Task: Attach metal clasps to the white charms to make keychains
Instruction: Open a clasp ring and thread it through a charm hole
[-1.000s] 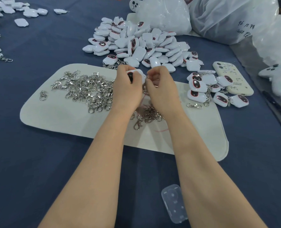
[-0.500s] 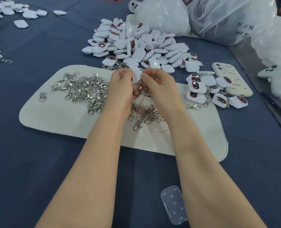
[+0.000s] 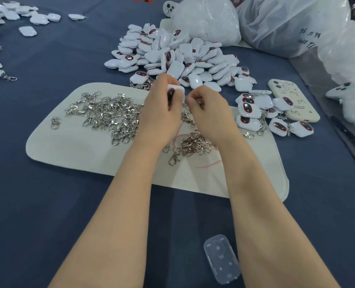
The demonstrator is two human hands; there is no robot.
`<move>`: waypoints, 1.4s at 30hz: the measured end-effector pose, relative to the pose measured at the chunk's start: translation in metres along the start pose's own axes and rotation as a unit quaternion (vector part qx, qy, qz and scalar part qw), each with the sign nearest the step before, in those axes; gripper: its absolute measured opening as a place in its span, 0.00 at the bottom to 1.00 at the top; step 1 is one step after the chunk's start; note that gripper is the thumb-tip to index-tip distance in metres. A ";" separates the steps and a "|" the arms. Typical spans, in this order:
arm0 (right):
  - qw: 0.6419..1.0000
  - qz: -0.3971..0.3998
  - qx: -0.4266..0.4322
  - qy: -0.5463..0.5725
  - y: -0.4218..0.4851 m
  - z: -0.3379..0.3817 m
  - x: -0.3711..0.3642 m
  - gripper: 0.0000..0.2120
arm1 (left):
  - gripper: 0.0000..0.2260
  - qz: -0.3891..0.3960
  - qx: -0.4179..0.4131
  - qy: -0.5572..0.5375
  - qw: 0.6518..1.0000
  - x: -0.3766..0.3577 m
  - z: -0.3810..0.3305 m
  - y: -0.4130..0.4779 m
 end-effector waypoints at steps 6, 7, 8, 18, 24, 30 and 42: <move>0.999 0.014 -0.044 -0.005 -0.001 -0.008 -0.002 0.07 | 0.02 0.009 0.058 -0.006 0.998 -0.011 0.008 -0.003; 0.997 0.000 -0.060 0.047 -0.003 -0.006 -0.005 0.06 | 0.02 -0.021 0.130 -0.061 0.989 -0.010 0.017 -0.002; 0.992 -0.008 -0.079 0.098 -0.005 -0.003 -0.008 0.05 | 0.02 -0.045 0.204 -0.127 0.970 -0.010 0.026 -0.003; 0.981 -0.103 -0.052 0.158 -0.007 0.002 -0.006 0.03 | 0.09 -0.021 0.451 -0.542 0.709 -0.034 0.030 -0.014; 0.997 -0.069 0.026 0.031 -0.003 0.006 0.000 0.06 | 0.02 -0.044 0.285 -0.210 0.934 -0.011 0.025 -0.007; 0.998 -0.004 0.040 -0.053 0.001 0.002 0.004 0.06 | 0.05 -0.006 -0.018 0.046 0.999 -0.006 -0.004 -0.006; 0.977 -0.096 -0.050 0.182 -0.005 0.000 -0.005 0.04 | 0.09 0.003 0.461 -0.562 0.687 -0.031 0.027 -0.014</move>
Point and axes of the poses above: each hand's wrist, its own y-axis towards the middle knuckle, its own x-axis out of the back of the hand, z = x × y, the point moved 6 cm from there along y, towards the middle knuckle, and after that the axes turned 7 degrees about -z, right-handed, at the moved point
